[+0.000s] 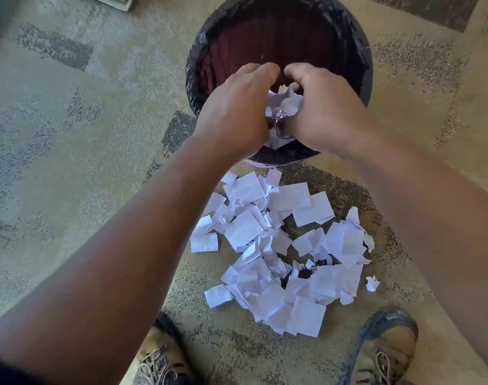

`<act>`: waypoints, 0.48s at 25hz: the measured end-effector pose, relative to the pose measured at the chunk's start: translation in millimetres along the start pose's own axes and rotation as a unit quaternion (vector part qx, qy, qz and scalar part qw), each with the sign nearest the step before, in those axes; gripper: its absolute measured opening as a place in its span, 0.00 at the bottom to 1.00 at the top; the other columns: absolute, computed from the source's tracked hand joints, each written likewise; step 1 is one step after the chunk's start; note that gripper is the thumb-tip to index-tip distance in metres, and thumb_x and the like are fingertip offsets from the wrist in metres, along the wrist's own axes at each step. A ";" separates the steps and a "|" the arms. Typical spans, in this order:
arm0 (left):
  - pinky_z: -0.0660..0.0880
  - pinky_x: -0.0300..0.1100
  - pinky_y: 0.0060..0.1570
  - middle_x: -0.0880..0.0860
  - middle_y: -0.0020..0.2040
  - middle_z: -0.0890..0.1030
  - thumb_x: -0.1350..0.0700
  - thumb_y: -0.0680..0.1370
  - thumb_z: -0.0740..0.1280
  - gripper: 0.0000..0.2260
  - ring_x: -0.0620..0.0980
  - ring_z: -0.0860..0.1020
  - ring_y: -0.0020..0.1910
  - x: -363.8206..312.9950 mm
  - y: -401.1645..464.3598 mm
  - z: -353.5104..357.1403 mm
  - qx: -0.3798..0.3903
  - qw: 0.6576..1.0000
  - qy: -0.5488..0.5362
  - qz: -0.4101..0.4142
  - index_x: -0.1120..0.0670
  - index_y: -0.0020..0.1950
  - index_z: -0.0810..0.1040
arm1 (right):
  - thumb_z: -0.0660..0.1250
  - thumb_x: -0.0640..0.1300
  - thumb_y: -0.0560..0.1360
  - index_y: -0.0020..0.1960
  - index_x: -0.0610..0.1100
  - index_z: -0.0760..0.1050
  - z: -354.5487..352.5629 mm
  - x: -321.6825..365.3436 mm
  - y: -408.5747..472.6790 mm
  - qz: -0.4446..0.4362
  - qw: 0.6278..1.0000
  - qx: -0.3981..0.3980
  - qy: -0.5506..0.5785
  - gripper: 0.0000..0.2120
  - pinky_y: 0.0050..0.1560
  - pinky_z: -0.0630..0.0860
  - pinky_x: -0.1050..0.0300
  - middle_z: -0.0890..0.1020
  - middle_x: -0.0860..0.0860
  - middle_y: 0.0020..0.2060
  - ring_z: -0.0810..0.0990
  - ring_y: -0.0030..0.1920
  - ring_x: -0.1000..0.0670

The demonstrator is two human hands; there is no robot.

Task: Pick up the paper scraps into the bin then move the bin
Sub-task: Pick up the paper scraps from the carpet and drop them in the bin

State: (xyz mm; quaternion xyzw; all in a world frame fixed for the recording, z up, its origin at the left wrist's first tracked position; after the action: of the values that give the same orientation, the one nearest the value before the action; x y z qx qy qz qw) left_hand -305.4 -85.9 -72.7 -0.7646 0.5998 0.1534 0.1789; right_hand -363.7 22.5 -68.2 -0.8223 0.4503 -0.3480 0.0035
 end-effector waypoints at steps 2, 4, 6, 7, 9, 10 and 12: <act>0.77 0.57 0.48 0.52 0.54 0.80 0.60 0.71 0.67 0.16 0.57 0.78 0.52 -3.0 -1.5 -4.1 -0.013 1.000 0.007 0.019 0.54 0.59 0.77 | 0.67 0.46 0.65 0.60 0.44 0.76 0.1 11.0 -3.8 -0.022 1.000 -0.002 -0.007 0.23 0.50 0.78 0.42 0.81 0.46 0.53 0.80 0.52 0.40; 0.76 0.57 0.47 0.52 0.50 0.81 0.60 0.71 0.63 0.13 0.56 0.78 0.50 -3.0 -9.4 -9.3 -0.046 0.999 -0.013 0.016 0.55 0.54 0.78 | 0.60 0.50 0.63 0.60 0.46 0.76 1.6 20.4 -11.5 -0.042 0.999 0.008 0.003 0.27 0.53 0.77 0.40 0.82 0.48 0.54 0.80 0.54 0.41; 0.76 0.55 0.46 0.52 0.49 0.82 0.62 0.72 0.62 0.13 0.55 0.79 0.49 -2.7 -23.0 -12.5 -0.096 0.994 -0.056 0.019 0.56 0.53 0.80 | 0.57 0.49 0.65 0.64 0.50 0.76 8.7 19.0 -16.4 -0.052 0.998 0.030 -0.004 0.28 0.65 0.71 0.36 0.83 0.51 0.56 0.79 0.59 0.41; 0.77 0.53 0.46 0.53 0.50 0.83 0.63 0.73 0.63 0.13 0.54 0.80 0.49 -2.4 -32.7 -13.4 -0.125 0.988 -0.082 0.025 0.57 0.54 0.82 | 0.56 0.48 0.66 0.65 0.51 0.75 12.7 15.9 -17.8 -0.056 0.998 0.032 -0.011 0.28 0.71 0.65 0.36 0.83 0.51 0.58 0.78 0.62 0.42; 0.79 0.49 0.48 0.54 0.52 0.83 0.67 0.75 0.64 0.13 0.54 0.81 0.50 2.5 -56.8 -12.8 -0.191 0.973 -0.122 0.034 0.60 0.56 0.83 | 0.55 0.43 0.69 0.69 0.47 0.76 14.0 10.5 -24.8 -0.072 0.997 -0.011 0.028 0.29 0.77 0.61 0.48 0.80 0.48 0.65 0.75 0.68 0.45; 0.79 0.48 0.49 0.55 0.52 0.82 0.69 0.75 0.64 0.12 0.54 0.81 0.51 7.4 -71.1 -12.1 -0.227 0.964 -0.136 0.032 0.62 0.55 0.83 | 0.56 0.39 0.71 0.68 0.43 0.77 11.5 11.5 -31.5 -0.107 0.991 -0.067 0.051 0.27 0.75 0.65 0.55 0.79 0.45 0.67 0.75 0.69 0.45; 0.78 0.43 0.49 0.56 0.51 0.78 0.72 0.74 0.64 0.09 0.54 0.78 0.52 28.2 -101.7 -3.3 -0.280 0.946 -0.163 -0.007 0.65 0.52 0.79 | 0.58 0.29 0.71 0.57 0.35 0.81 9.0 15.1 -58.9 -0.196 0.956 -0.205 0.071 0.19 0.60 0.78 0.54 0.83 0.40 0.58 0.82 0.58 0.42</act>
State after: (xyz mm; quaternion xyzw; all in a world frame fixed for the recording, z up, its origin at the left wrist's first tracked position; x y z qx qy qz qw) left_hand -199.8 -89.7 -73.4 -0.7525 0.4904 0.4363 0.0540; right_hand -309.7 43.5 -47.6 -0.8505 0.3408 -0.2995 -0.2660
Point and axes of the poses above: each hand's wrist, its own y-axis towards the middle knuckle, its own z-axis out of the palm, x = y × z, the point moved 6 cm from there along y, towards the middle knuckle
